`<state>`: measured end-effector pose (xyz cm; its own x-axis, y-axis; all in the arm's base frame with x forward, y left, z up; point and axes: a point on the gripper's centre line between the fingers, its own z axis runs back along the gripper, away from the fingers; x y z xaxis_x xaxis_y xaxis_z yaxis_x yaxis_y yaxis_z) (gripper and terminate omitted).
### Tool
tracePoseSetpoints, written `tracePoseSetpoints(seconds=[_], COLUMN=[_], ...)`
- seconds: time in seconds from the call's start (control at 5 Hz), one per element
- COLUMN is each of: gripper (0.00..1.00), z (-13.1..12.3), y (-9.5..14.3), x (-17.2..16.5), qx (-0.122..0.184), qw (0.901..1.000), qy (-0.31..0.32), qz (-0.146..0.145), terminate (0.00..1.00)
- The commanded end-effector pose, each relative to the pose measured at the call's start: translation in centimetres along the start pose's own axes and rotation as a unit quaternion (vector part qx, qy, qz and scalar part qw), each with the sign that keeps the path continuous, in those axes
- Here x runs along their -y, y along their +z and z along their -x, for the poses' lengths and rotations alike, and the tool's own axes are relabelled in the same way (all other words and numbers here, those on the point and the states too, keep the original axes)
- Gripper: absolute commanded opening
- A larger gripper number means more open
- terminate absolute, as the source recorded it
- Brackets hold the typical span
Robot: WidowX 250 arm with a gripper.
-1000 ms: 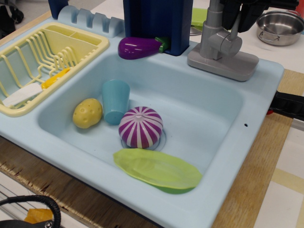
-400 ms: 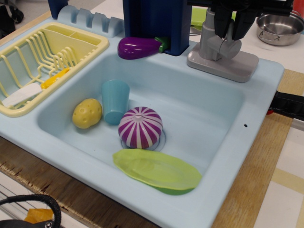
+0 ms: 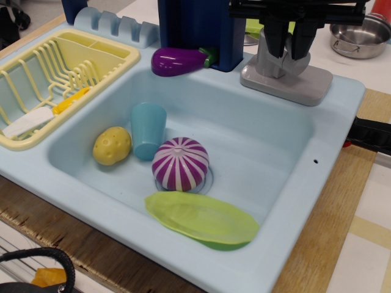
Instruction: Turn lever vertical to-front
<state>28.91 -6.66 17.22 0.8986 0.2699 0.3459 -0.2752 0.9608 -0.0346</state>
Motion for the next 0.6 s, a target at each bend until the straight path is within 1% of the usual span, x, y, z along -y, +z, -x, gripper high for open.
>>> tracePoseSetpoints(seconds=[0.0,0.2,0.4], gripper=[0.0,0.0,0.0], z=[3.5,4.9,5.9], y=[-0.4,-0.4,-0.6], x=[-2.3,-2.7,-2.8], qx=[-0.056,-0.082,-0.1], qw=[0.9981,0.9963,0.9946], qy=[-0.011,-0.011,-0.011], qz=[-0.023,-0.025,-0.024], terminate=[0.0,0.0,0.0])
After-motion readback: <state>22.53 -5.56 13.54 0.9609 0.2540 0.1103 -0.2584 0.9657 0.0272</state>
